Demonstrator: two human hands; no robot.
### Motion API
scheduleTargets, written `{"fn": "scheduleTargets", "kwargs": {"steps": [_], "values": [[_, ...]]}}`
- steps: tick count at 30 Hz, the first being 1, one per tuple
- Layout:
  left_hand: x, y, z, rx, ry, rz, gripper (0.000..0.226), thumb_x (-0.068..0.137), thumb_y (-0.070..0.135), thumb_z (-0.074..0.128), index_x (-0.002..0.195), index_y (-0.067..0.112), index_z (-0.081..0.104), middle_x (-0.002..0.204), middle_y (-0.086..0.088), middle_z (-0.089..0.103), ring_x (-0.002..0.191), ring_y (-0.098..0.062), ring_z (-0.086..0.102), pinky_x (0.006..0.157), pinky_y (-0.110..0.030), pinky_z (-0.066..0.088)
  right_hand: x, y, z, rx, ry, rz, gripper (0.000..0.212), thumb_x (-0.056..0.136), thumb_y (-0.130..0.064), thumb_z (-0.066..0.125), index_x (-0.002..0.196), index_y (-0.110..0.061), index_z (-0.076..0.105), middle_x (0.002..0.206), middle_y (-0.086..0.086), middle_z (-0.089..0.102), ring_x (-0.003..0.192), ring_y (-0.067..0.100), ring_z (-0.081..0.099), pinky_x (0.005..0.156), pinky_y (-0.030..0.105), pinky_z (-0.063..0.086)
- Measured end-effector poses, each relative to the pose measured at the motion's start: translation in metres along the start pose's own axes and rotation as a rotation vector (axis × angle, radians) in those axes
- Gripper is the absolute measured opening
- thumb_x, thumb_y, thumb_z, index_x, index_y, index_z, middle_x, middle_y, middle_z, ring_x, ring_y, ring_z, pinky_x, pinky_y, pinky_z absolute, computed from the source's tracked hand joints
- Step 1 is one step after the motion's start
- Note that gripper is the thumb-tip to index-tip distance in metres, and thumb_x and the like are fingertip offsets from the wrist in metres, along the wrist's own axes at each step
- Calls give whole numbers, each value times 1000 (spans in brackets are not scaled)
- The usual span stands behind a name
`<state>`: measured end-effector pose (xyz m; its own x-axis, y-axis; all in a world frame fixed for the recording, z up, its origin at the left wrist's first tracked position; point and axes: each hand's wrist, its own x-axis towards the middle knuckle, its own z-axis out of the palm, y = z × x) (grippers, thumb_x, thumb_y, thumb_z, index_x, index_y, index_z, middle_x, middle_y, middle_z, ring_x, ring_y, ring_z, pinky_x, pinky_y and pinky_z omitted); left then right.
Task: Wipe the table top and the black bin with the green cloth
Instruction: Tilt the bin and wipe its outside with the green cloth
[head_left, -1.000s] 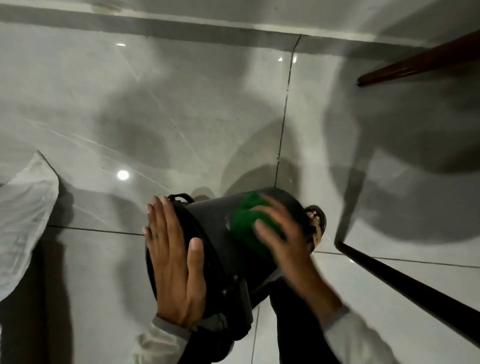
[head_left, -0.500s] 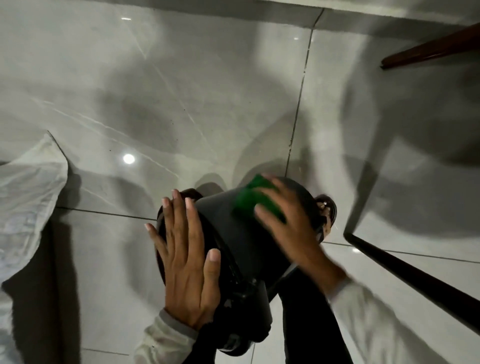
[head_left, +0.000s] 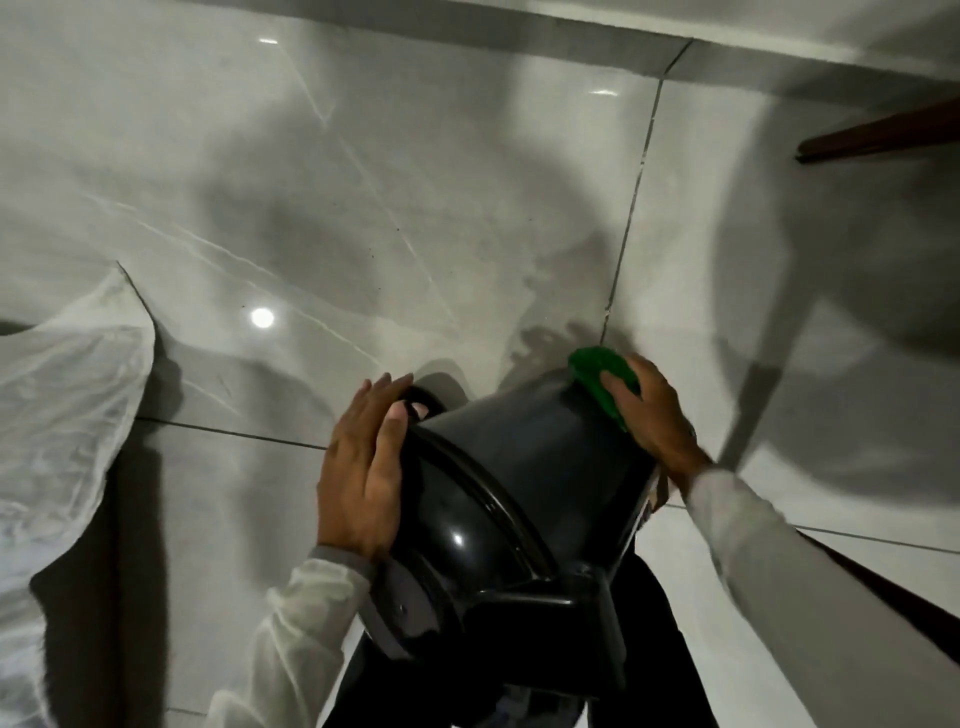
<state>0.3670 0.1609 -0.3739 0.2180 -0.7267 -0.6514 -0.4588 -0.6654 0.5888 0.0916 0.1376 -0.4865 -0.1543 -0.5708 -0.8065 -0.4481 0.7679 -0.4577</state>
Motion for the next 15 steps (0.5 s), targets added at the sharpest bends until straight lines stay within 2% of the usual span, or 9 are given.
{"fn": "scheduleTargets", "kwargs": {"steps": [2, 3, 5, 6, 7, 8, 10, 13, 15], "values": [[-1, -1, 2, 31, 2, 41, 61, 96, 56, 32, 140, 27, 62, 157, 9, 50, 155, -4, 31, 133, -41, 23, 16, -25, 10, -25, -151, 26, 36, 100, -18, 65, 135, -8, 65, 141, 16, 65, 133, 34, 59, 106, 23, 43], [-1, 0, 3, 52, 1, 68, 59, 97, 54, 31, 138, 27, 64, 154, 13, 51, 154, -4, 33, 132, -39, 24, 11, -42, 19, -43, -226, -27, 35, 99, -17, 67, 133, -8, 67, 142, 14, 64, 135, 30, 58, 108, 18, 41], [-2, 4, 4, 58, 9, 120, 51, 101, 45, 34, 129, 24, 70, 144, 13, 59, 147, -12, 48, 127, -40, 34, -21, -73, 32, -30, -358, -196, 39, 94, -25, 70, 132, -18, 70, 147, -3, 62, 136, 7, 54, 100, -5, 30], [-4, 5, 4, 55, 20, 150, 48, 101, 43, 35, 122, 22, 73, 136, 8, 67, 137, -17, 58, 120, -43, 42, -43, -83, 32, 31, -412, -267, 41, 90, -31, 69, 130, -27, 71, 148, -13, 61, 133, -4, 53, 104, -5, 27], [-7, 6, 5, 64, 36, 185, 46, 102, 41, 35, 115, 20, 74, 126, 4, 73, 123, -21, 65, 111, -47, 49, -64, -88, 29, 111, -454, -316, 40, 86, -33, 69, 126, -34, 72, 146, -19, 61, 133, -8, 53, 112, 3, 29], [-11, 9, 6, 81, 56, 217, 43, 102, 40, 36, 111, 19, 72, 116, 2, 74, 113, -22, 66, 101, -49, 52, -82, -88, 22, 184, -481, -338, 38, 84, -31, 68, 121, -36, 74, 145, -19, 63, 136, -3, 54, 118, 16, 34], [-21, 14, 11, 69, 71, 265, 34, 102, 40, 39, 113, 21, 64, 110, 4, 71, 104, -20, 67, 89, -47, 55, -97, -79, 6, 275, -475, -371, 36, 84, -21, 65, 119, -25, 77, 143, -10, 66, 139, 10, 58, 119, 31, 44], [-30, 22, 16, 28, 83, 338, 26, 101, 41, 42, 119, 26, 52, 109, 6, 67, 100, -16, 70, 83, -42, 59, -73, -54, -5, 132, -289, -363, 40, 89, -11, 64, 128, -12, 73, 140, -1, 70, 135, 15, 62, 119, 35, 45], [-34, 23, 18, -2, 76, 369, 22, 100, 39, 43, 119, 29, 49, 105, 3, 67, 98, -19, 70, 84, -46, 59, -39, -42, -2, -55, -177, -270, 36, 97, -10, 66, 133, -10, 68, 141, 6, 68, 135, 23, 62, 120, 33, 43]]}}
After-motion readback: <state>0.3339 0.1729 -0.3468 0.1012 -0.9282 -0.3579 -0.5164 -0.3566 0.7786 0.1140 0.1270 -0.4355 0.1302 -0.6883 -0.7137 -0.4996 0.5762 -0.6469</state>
